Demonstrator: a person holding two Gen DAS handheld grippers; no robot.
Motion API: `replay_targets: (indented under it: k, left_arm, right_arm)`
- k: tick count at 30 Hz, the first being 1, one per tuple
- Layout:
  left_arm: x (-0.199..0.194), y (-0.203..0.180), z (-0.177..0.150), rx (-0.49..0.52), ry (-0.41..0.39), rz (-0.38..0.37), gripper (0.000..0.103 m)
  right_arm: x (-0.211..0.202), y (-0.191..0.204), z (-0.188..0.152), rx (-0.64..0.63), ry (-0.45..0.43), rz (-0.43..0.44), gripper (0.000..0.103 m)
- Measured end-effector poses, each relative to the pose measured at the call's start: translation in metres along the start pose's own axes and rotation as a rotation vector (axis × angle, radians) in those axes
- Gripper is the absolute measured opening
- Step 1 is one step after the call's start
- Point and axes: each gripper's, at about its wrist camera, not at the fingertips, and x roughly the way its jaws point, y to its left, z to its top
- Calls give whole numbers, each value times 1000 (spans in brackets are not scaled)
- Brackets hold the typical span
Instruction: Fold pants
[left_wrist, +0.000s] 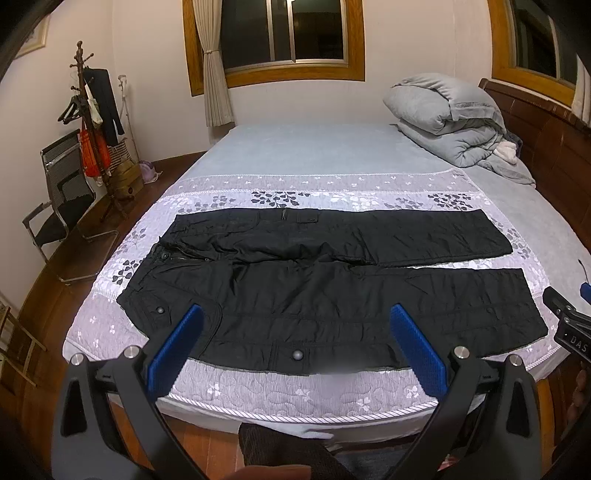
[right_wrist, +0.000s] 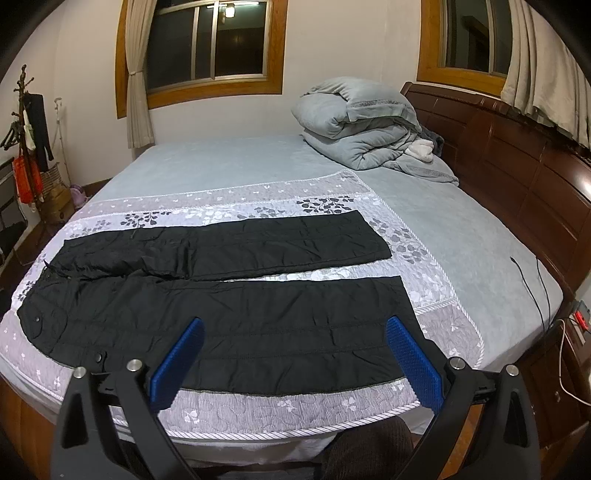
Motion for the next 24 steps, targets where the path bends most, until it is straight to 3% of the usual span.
replay_targets:
  k: [24]
  left_arm:
    - [3, -6, 3, 10, 1, 1, 100]
  right_arm:
    - [4, -1, -1, 10, 5, 1, 100]
